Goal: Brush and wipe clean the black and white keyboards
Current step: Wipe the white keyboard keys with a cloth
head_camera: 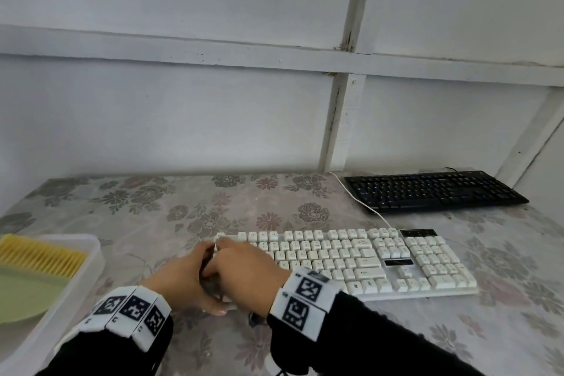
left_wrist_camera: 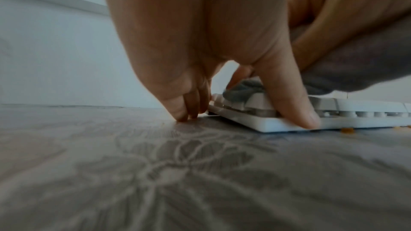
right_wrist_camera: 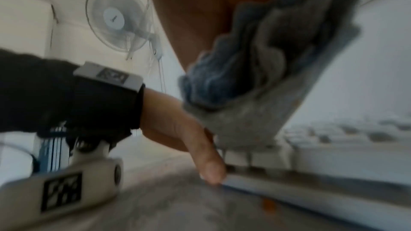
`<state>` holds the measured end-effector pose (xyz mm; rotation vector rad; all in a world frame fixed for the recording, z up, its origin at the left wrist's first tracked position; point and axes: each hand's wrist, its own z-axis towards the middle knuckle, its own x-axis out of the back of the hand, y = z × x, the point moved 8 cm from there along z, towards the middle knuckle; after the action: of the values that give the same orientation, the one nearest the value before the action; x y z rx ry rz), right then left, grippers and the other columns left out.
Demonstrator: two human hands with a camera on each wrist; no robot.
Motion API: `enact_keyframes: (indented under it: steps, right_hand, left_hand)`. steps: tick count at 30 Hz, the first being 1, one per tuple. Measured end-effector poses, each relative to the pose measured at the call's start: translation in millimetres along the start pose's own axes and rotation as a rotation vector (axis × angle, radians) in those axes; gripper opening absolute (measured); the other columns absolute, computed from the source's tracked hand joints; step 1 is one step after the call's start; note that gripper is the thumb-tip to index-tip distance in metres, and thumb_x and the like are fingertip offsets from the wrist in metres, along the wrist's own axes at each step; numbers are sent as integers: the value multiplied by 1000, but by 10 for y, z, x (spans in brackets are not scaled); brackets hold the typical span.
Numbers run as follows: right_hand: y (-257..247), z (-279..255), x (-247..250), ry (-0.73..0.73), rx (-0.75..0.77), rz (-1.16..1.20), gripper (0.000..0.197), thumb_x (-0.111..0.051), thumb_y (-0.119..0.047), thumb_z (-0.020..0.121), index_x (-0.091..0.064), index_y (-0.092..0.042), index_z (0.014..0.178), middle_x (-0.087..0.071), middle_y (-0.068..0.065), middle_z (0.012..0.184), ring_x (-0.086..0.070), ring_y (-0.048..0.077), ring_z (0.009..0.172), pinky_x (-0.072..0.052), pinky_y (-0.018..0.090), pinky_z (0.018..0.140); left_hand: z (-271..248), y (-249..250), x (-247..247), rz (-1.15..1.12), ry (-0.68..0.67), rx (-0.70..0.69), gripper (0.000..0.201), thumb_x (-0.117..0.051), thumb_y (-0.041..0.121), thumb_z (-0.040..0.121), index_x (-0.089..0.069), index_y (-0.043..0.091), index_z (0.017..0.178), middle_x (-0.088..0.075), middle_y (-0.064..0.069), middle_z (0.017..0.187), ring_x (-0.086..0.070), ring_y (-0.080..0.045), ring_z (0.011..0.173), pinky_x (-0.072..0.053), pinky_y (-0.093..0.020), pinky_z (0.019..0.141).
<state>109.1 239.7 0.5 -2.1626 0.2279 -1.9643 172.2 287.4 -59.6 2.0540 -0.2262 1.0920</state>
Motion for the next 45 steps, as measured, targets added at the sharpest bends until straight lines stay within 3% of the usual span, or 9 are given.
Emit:
enact_keyframes:
  steps: [2,11,17,22,28,33,36,39,45]
  right_hand:
    - [44,-41,-44,19,-5,-32,25,-57,-15,90,-69,-15,112,-45,9,123,-52,34,100,-45,40,78]
    - [801,-635,120,32,-103,14,23,-52,-28,94,-71,-15,94,-35,-8,83,-40,5,64,-28,13,55]
    - [1031,-709,259,-8,-231,22,21,-58,-18,91,-74,-17,104,-35,-13,75,-49,17,78,-37,22,65]
    - [373,-278,279,43,-75,143,24,-56,-33,92,-71,-15,94,-44,-1,93,-55,21,83,-47,34,81]
    - [194,-64,1,43,-52,2,27,-50,-17,94,-67,-11,115,-43,8,104,-51,29,89,-42,34,72]
    - [624,-465,90,73,-68,12,22,-55,-28,94,-71,-18,105,-36,-4,94,-44,14,71,-38,21,62]
    - [950,-663,204,68,-162,17,18,-58,-27,92,-74,-19,97,-36,-7,86,-45,11,65,-36,20,56]
    - [1148,-755,328,93,-226,20,17,-60,-26,91,-74,-19,96,-36,-7,83,-48,16,72,-30,16,52]
    - [1095,-894,211,101,-179,58,23,-50,-31,95,-71,-25,102,-31,-7,80,-36,8,62,-24,14,52]
  left_hand:
    - [3,-3,-3,2,-3,-3,118,-87,39,51,-14,27,143,-53,10,128,-52,-10,115,-41,-25,96]
    - [-16,0,-15,-15,-44,1,122,-86,43,51,-9,29,145,-41,15,140,-43,-8,123,-33,-26,105]
    - [-4,-15,-30,0,-41,18,123,-85,45,49,-9,29,145,-40,16,140,-44,-9,124,-33,-27,106]
    - [-17,-6,-12,6,-41,20,125,-83,50,44,-10,28,144,-47,11,135,-47,-11,119,-36,-25,100]
    - [-16,10,-9,6,-30,24,119,-86,39,56,-8,25,145,-49,8,133,-48,-12,115,-35,-21,90]
    - [-65,42,-3,-19,-87,7,154,-71,75,9,-12,30,144,-43,14,138,-45,-9,120,-33,-26,104]
    - [-77,51,-6,-24,-84,0,147,-73,71,16,-11,32,143,-42,16,139,-44,-8,121,-32,-26,105]
    - [-69,33,-13,-29,-71,14,128,-87,50,44,-10,31,144,-40,15,140,-44,-8,121,-34,-25,103]
    - [-60,46,-12,-31,-98,-6,142,-79,67,25,-9,33,144,-40,15,139,-45,-8,116,-34,-24,102]
